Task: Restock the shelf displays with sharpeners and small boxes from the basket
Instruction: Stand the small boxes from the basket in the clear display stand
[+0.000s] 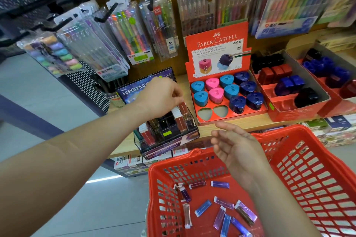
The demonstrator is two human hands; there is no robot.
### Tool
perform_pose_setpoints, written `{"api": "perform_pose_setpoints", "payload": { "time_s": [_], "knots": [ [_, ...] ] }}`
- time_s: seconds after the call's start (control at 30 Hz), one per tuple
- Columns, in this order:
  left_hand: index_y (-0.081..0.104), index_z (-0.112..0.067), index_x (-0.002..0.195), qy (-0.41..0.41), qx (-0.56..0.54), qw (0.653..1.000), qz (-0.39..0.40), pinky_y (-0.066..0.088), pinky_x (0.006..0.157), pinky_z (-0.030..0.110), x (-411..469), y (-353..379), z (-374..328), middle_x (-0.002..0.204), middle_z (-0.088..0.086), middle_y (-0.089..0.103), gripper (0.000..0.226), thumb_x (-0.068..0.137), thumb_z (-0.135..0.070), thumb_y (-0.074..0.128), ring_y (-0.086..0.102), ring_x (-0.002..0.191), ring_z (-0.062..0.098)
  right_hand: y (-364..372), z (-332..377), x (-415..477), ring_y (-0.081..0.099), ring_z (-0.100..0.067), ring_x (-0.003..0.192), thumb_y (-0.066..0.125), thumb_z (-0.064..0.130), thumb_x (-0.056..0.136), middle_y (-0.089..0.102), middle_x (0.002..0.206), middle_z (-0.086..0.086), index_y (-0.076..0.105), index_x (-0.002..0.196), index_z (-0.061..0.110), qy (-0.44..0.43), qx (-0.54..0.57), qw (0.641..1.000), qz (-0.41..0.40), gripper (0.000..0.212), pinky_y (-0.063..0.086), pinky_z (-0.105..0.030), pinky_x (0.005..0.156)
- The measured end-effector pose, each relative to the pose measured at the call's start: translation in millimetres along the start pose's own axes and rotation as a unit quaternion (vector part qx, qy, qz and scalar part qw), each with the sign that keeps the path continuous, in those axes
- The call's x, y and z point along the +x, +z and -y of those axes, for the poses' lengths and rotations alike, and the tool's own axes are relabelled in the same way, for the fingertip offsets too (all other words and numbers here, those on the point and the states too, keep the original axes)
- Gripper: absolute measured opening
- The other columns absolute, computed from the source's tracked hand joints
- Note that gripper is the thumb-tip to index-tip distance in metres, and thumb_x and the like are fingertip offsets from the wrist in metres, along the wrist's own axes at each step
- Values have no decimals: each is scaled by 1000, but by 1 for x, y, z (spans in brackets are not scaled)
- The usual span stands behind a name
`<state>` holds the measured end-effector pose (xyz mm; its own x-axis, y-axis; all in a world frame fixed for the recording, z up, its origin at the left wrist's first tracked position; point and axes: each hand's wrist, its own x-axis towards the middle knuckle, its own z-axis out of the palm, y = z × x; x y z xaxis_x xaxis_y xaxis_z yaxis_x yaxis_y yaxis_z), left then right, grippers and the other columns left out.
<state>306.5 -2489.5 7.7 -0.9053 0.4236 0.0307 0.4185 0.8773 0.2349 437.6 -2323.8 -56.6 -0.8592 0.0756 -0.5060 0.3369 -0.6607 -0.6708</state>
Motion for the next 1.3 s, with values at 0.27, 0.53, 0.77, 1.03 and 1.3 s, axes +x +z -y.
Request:
{"api": "perform_pose_setpoints", "payload": {
  "time_s": [0.27, 0.53, 0.77, 1.03, 1.3],
  "knots": [
    [71, -17, 84, 3, 63, 998, 9, 52, 69, 28, 9, 20, -3, 82, -2, 70, 13, 86, -30, 69, 64, 78, 13, -9, -1, 1, 63, -13, 66, 53, -2, 93, 69, 77, -6, 69, 98, 10, 3, -40, 999, -4, 21, 51, -22, 58],
    [74, -17, 97, -26, -24, 998, 51, 53, 80, 26, 12, 9, -6, 87, -6, 71, 16, 82, -21, 74, 65, 84, 7, -4, -1, 0, 63, -12, 69, 54, 0, 94, 69, 83, -6, 69, 102, 11, -12, -103, 994, 14, 20, 50, -24, 61],
    [76, -15, 87, -65, -295, 946, 117, 54, 66, 17, -17, -43, -14, 70, -5, 72, 11, 76, -15, 78, 65, 67, 2, 27, 28, 16, 62, -7, 108, 53, 24, 99, 66, 119, 1, 61, 128, 23, -101, -320, 928, 161, 30, 56, -26, 83],
    [68, -3, 96, -156, -380, 900, 145, 57, 65, 23, -38, -29, 22, 77, 9, 73, 24, 75, -10, 78, 68, 71, 16, 64, -13, 23, 68, -18, 67, 69, 3, 86, 72, 77, -12, 65, 100, 1, -64, -229, 962, 136, 15, 56, -22, 58],
    [74, -7, 82, -223, -306, 925, -37, 59, 65, 23, -41, -45, 83, 70, 8, 73, 9, 75, -10, 78, 69, 65, 14, 84, -36, 31, 67, -17, 72, 54, -11, 91, 56, 82, -4, 61, 90, 6, -63, -246, 966, 58, 18, 59, -21, 71]
  ]
}}
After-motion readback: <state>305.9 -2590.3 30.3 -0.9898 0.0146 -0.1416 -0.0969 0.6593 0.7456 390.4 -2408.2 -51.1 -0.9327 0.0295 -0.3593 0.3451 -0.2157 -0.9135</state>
